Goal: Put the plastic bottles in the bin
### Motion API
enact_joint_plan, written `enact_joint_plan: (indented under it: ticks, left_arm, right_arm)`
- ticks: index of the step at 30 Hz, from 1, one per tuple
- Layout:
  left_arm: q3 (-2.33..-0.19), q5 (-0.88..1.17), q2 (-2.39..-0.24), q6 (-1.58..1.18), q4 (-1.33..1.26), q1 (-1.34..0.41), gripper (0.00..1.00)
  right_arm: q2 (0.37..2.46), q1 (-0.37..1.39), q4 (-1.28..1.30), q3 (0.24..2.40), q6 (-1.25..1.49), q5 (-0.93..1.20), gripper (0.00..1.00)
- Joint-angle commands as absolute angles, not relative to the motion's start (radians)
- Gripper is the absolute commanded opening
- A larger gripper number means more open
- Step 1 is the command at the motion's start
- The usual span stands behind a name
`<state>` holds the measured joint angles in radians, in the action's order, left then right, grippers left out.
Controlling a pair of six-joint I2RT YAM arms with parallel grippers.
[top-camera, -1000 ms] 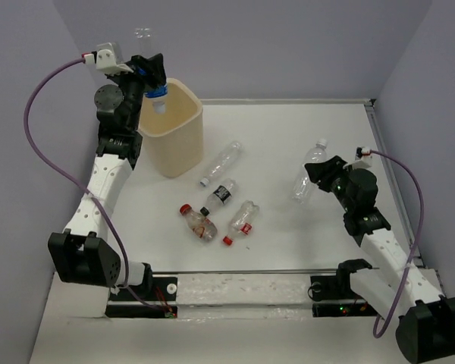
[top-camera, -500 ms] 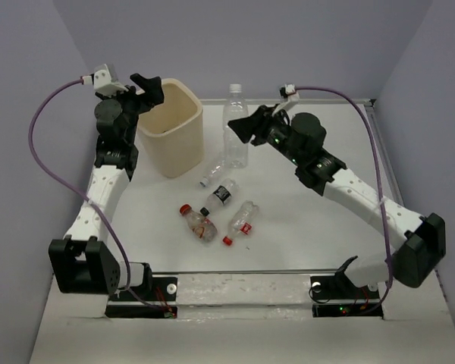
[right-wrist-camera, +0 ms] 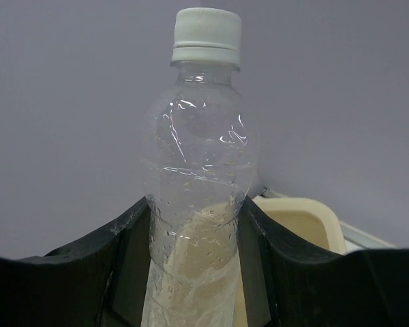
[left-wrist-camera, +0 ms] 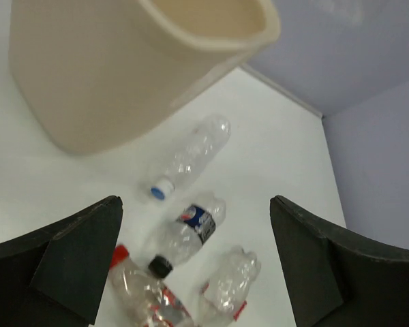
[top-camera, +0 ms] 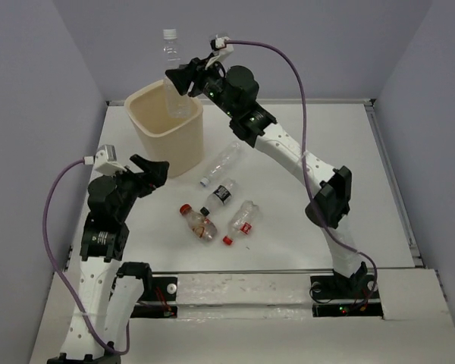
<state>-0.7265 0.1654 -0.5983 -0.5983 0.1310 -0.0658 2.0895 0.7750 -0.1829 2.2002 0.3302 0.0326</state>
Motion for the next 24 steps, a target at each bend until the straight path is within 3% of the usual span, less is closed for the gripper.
enact_joint_plan:
  ticks: [1, 6, 8, 9, 10, 13, 18, 23, 24]
  left_arm:
    - [-0.652, 0.368, -0.557, -0.640, 0.412, -0.074, 0.99]
    - [-0.577, 0.433, -0.627, -0.661, 0.472, -0.109, 0.99]
    - [-0.563, 0.410, -0.647, -0.678, 0.480, -0.124, 0.99]
    - [-0.558, 0.405, -0.672, -0.692, 0.479, -0.141, 0.99]
    - [-0.548, 0.403, -0.684, -0.696, 0.477, -0.150, 0.99]
    - [-0.517, 0.390, -0.710, -0.719, 0.450, -0.170, 0.99]
    - [-0.453, 0.350, -0.716, -0.764, 0.379, -0.202, 0.99]
    - [-0.379, 0.269, -0.742, -0.882, 0.278, -0.297, 0.99]
    - [-0.367, 0.256, -0.755, -0.897, 0.253, -0.316, 0.99]
  right_arm:
    - [2.303, 0.796, -0.181, 2.492, 0.262, -0.063, 0.33]
    - [2.425, 0.816, -0.322, 2.569, 0.189, -0.147, 0.34]
    - [2.476, 0.825, -0.334, 2.592, 0.141, -0.146, 0.41]
    - [2.488, 0.825, -0.325, 2.623, 0.126, -0.128, 0.58]
    - [2.496, 0.834, -0.313, 2.629, 0.095, -0.115, 0.70]
    - [2.438, 0.862, -0.326, 2.524, 0.011, -0.101, 0.95]
    - [2.224, 0.873, -0.348, 2.262, 0.046, -0.087, 0.98]
    - [1.836, 0.873, -0.455, 1.753, 0.223, -0.130, 0.96]
    - [1.780, 0.873, -0.471, 1.571, 0.248, -0.139, 0.96]
